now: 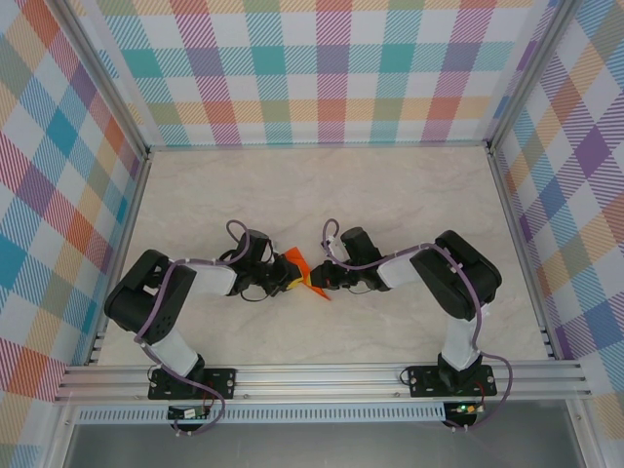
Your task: Fold a paper plane with a square sheet of paper (pick it up from the middle)
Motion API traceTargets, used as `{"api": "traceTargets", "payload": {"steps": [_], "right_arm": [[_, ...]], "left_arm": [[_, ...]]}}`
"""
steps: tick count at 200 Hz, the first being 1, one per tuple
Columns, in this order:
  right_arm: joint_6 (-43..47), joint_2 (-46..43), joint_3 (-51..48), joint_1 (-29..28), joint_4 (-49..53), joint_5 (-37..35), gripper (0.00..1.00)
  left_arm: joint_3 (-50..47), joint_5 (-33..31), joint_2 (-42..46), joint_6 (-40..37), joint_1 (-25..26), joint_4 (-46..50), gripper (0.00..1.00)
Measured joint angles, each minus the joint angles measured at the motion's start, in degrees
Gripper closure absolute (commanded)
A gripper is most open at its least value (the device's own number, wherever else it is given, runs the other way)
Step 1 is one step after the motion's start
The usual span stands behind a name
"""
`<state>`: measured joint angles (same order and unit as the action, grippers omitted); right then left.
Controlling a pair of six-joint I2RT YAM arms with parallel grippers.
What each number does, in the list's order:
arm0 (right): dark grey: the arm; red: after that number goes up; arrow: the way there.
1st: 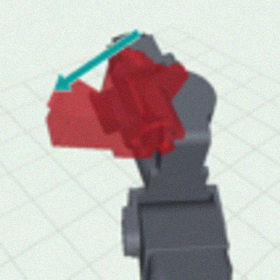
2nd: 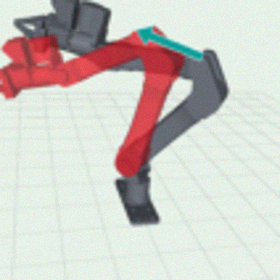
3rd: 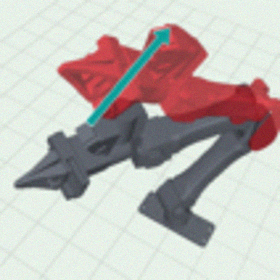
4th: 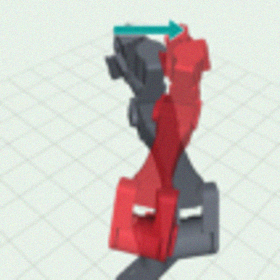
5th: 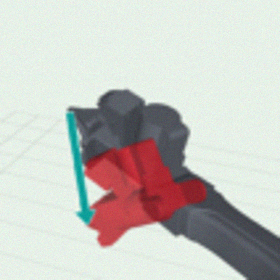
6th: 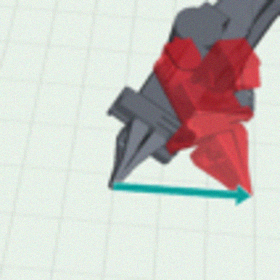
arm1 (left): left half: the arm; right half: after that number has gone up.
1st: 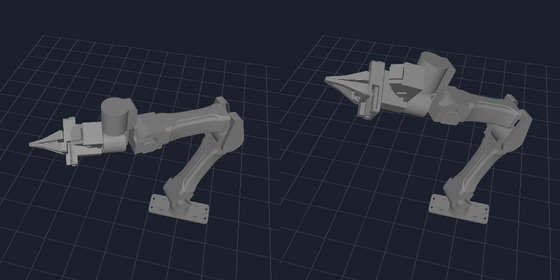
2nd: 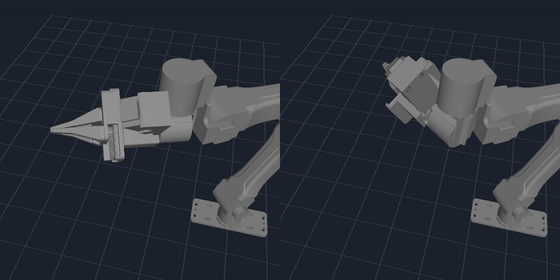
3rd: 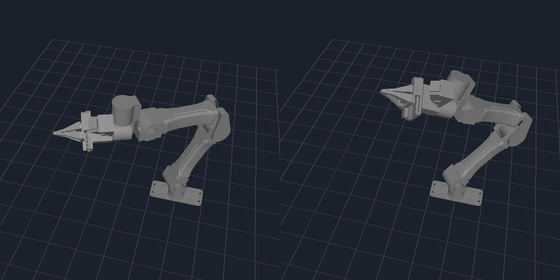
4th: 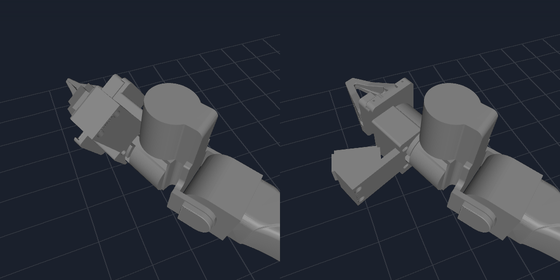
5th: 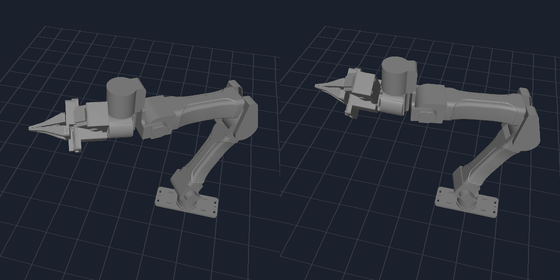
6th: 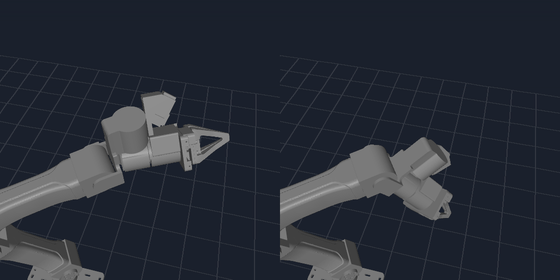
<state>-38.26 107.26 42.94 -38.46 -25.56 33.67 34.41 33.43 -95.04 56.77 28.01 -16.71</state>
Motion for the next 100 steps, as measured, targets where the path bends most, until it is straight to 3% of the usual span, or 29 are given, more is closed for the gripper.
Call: {"api": "traceTargets", "payload": {"steps": [42,100], "right_arm": [[1.7,0.0,1.1,0.0,2.1,0.3,0.76],[7.5,-1.0,3.2,0.0,8.0,-0.8,0.7]], "left_arm": [[0.3,-0.1,-0.2,-0.7,0.0,0.0,0.89],[1.2,-0.1,-0.8,-0.7,0.0,0.0,0.9]]}}
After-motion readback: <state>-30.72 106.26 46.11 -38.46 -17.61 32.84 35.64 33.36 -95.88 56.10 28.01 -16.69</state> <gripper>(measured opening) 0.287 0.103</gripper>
